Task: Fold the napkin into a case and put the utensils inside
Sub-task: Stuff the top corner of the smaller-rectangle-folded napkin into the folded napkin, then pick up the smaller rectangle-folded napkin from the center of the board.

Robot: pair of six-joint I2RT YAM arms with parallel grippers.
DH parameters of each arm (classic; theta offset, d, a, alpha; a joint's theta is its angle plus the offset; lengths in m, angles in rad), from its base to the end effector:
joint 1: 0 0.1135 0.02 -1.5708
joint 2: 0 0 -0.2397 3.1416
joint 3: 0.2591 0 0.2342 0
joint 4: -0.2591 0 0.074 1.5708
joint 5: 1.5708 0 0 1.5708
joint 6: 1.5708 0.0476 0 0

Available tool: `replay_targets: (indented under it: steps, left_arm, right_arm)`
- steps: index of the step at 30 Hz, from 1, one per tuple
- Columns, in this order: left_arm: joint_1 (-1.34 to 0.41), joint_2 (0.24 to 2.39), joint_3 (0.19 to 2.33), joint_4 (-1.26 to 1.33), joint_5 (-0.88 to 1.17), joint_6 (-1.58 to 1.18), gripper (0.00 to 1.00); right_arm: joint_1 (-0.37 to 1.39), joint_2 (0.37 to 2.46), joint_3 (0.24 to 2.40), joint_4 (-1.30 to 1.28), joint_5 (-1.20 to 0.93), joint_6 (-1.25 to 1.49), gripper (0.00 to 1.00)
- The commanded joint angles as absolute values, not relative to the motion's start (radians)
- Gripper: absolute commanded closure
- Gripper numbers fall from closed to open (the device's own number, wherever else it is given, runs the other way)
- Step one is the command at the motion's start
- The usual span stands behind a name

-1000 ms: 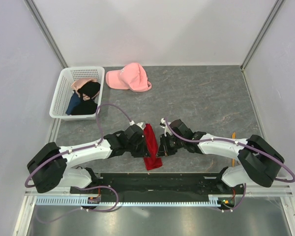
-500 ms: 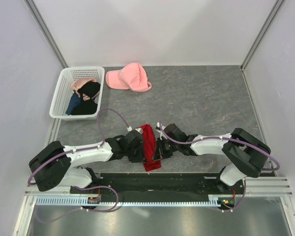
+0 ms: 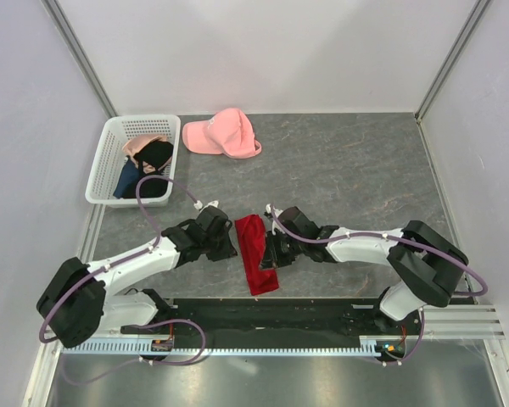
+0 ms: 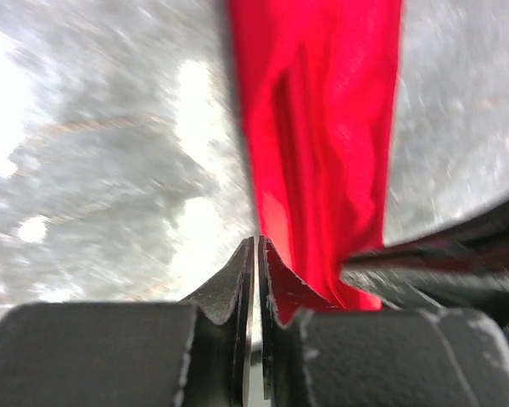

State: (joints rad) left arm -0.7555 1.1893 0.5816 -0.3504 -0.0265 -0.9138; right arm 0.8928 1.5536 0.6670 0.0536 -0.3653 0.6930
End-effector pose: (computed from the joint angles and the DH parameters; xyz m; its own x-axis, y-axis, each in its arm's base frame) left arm 0.1616 -0.1505 0.1565 -0.8977 -0.2419 -0.3684 -0.0597 0.8950 -0.4421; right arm 0.1656 0.2327 0.1280 -0.9181 -0.1886 -0.3486 -0.3791 0.6749 0.6331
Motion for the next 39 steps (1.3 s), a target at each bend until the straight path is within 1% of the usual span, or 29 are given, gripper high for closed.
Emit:
replay_targets:
  steps: [1, 3, 5, 6, 9, 12, 21, 27, 33, 39]
  left_arm:
    - [-0.718, 1.244, 0.624, -0.331, -0.048, -0.839, 0.90]
    - [-0.716, 1.272, 0.629, -0.321, -0.041, -0.836, 0.92]
    - [-0.716, 1.307, 0.626, -0.304, -0.034, -0.838, 0.93]
    - [-0.718, 1.295, 0.611, -0.292, -0.032, -0.854, 0.94]
    - [-0.715, 1.214, 0.578, -0.307, -0.073, -0.879, 0.93]
    - [-0.706, 1.125, 0.572, -0.379, -0.130, -0.893, 0.93]
    - [-0.657, 0.849, 0.564, -0.529, -0.221, -0.913, 0.92]
    - [-0.650, 0.781, 0.603, -0.583, -0.238, -0.911, 0.92]
    - [-0.649, 0.769, 0.637, -0.594, -0.230, -0.896, 0.92]
    - [-0.649, 0.742, 0.646, -0.597, -0.227, -0.890, 0.92]
  right_arm:
    - [0.888, 1.554, 0.771, -0.006, -0.299, 0.626, 0.80]
    - [0.884, 1.589, 0.824, -0.051, -0.285, 0.612, 0.74]
    - [0.884, 1.623, 0.889, -0.090, -0.249, 0.572, 0.71]
    - [0.885, 1.662, 0.961, -0.133, -0.215, 0.534, 0.65]
    - [0.885, 1.735, 1.055, -0.204, -0.170, 0.497, 0.59]
    - [0.885, 1.779, 1.098, -0.229, -0.157, 0.497, 0.55]
    - [0.896, 1.827, 1.149, -0.244, -0.118, 0.500, 0.51]
    - [0.917, 1.847, 1.180, -0.267, -0.088, 0.505, 0.51]
    - [0.937, 1.894, 1.213, -0.287, -0.055, 0.515, 0.51]
    - [0.991, 1.948, 1.272, -0.325, 0.037, 0.517, 0.50]
